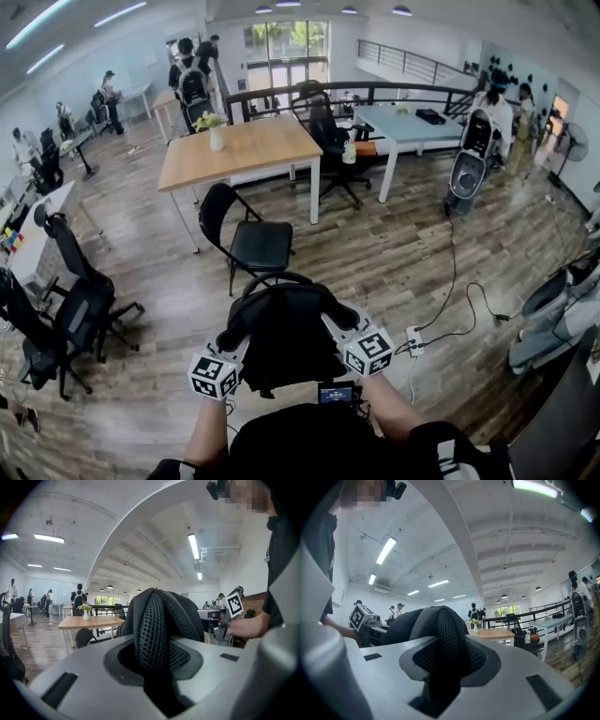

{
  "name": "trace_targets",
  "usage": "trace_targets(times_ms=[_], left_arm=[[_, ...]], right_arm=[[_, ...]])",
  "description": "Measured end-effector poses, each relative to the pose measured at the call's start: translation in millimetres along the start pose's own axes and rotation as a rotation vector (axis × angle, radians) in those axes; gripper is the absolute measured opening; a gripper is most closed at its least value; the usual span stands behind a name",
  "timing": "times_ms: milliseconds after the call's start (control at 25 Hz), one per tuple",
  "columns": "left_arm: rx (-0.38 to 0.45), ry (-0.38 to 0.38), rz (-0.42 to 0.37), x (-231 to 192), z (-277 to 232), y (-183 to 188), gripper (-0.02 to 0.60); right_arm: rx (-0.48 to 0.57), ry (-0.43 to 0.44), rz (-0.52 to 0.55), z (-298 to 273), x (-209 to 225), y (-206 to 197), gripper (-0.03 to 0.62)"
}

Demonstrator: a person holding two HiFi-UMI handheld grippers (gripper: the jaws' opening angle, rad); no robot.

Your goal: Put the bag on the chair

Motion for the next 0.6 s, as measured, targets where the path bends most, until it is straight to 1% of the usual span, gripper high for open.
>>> trace_targets(times_ms=[320, 600], left_arm=[[-0.001, 0.031, 0.016, 19, -14, -2, 0.107], [-0.013, 0.012, 0.027, 24, -27, 0, 0.106]], right_arm=[[0.005, 0.038, -0.006, 9, 22, -3, 0.129], [0.008, 0.03, -0.011, 13, 36, -3, 0.13]])
Point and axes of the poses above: the fingertips, and each gripper's own axes: z backward along the fingers, x to its right, y out of its top, the point moved 5 cm from there along z, backward along the fingers, and after that the axes turned 1 degree about -x, right-handed, at the moved point
